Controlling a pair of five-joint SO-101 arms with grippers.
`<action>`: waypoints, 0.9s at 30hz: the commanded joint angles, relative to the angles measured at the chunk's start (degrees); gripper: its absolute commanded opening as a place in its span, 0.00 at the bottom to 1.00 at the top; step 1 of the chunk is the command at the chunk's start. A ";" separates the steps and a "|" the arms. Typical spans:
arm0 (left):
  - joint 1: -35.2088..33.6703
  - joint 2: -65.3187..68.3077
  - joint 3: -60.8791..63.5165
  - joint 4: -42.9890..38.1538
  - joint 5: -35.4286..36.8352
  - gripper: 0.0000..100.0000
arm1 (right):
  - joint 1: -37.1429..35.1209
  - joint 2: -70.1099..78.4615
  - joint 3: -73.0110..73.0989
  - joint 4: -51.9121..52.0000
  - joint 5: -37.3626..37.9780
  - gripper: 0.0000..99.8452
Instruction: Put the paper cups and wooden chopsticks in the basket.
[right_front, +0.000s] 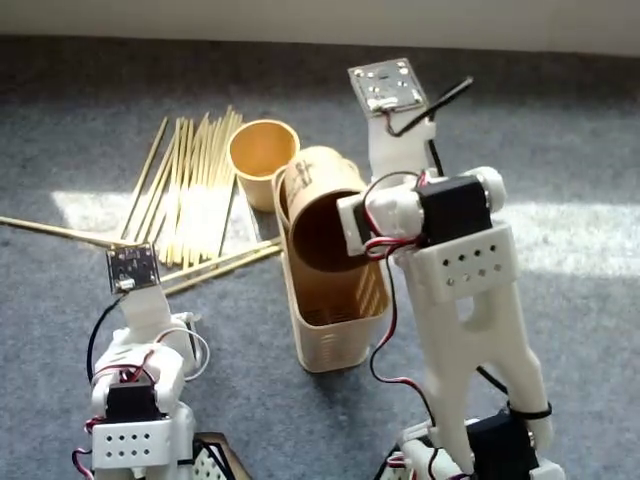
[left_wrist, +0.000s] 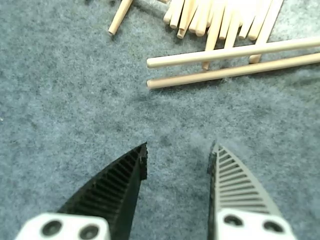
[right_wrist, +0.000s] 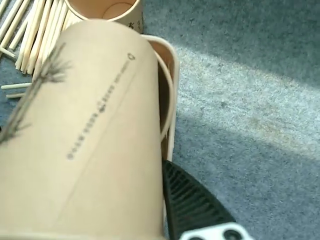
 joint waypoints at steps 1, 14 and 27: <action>0.84 -0.04 1.01 0.18 -0.26 0.21 | -1.71 5.05 6.81 1.80 2.37 0.03; 0.84 -0.04 1.01 0.18 -0.26 0.21 | 2.42 4.97 11.30 1.89 -0.44 0.00; 0.84 -0.04 1.01 0.18 -0.26 0.21 | 1.01 4.97 8.48 1.71 6.68 0.00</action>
